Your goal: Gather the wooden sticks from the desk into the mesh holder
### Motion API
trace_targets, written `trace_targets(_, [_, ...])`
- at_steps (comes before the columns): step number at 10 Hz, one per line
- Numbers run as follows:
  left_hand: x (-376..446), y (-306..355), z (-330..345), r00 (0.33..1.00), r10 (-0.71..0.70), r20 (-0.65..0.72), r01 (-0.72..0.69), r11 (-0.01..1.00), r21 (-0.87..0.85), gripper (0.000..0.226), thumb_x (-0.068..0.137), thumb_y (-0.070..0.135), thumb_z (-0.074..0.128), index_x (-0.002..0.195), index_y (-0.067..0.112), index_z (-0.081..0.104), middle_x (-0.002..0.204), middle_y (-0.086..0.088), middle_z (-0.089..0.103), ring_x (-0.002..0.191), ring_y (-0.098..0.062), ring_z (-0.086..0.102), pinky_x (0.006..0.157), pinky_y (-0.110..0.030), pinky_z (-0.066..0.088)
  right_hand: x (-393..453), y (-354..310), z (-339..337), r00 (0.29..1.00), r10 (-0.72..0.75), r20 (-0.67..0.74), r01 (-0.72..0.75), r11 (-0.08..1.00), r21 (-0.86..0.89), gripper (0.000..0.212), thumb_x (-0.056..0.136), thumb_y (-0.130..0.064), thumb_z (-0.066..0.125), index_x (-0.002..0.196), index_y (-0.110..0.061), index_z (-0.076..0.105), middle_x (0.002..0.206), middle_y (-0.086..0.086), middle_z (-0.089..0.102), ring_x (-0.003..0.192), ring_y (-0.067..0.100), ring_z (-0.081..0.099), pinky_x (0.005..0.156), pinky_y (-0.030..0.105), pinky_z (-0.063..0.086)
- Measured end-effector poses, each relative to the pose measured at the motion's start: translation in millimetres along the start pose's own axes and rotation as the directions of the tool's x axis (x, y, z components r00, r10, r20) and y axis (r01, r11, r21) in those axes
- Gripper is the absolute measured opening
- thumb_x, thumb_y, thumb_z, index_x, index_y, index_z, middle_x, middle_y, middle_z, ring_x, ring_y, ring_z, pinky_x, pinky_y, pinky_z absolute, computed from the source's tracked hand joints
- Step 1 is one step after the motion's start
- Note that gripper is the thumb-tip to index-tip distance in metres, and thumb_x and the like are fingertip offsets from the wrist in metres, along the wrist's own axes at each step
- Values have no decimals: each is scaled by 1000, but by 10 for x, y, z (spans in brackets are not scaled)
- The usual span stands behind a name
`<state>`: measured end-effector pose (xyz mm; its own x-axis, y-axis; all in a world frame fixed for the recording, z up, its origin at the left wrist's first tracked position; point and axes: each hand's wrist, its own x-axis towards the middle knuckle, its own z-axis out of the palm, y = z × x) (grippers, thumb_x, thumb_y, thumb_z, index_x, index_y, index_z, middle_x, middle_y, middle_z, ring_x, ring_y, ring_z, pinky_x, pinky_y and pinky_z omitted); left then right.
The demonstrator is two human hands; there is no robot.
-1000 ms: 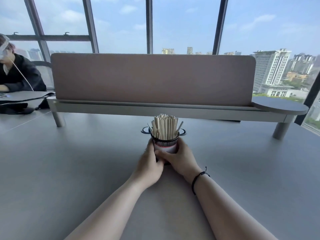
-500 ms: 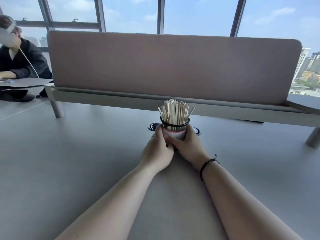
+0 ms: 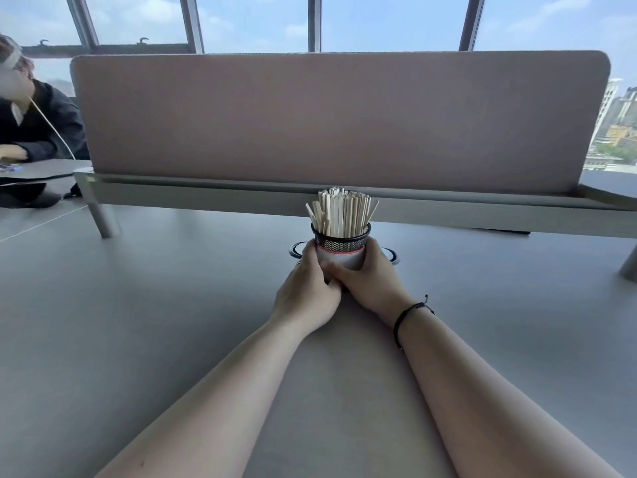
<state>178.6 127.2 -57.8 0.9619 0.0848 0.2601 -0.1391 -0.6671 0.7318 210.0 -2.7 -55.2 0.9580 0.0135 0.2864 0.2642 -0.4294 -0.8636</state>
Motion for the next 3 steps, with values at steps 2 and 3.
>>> trace_targets(2, [-54, 9, -42, 1000, -4, 14, 4, 1000, 1, 53, 86, 21, 54, 136, 28, 37, 138, 3, 60, 121, -28, 59, 91, -41, 49, -139, -88, -35, 1000, 18, -10, -19, 999, -27, 76, 59, -49, 83, 120, -21, 48, 117, -8, 66, 112, 14, 62, 92, 37, 50])
trace_targets(3, [-176, 23, -102, 999, -48, 0, 48, 999, 23, 63, 92, 30, 56, 148, 21, 30, 152, -3, 49, 135, -29, 51, 101, -43, 45, -394, -153, -126, 995, 102, -1, -102, 994, -38, 84, 73, -39, 84, 135, -9, 36, 125, 0, 56, 124, 21, 54, 90, 31, 43])
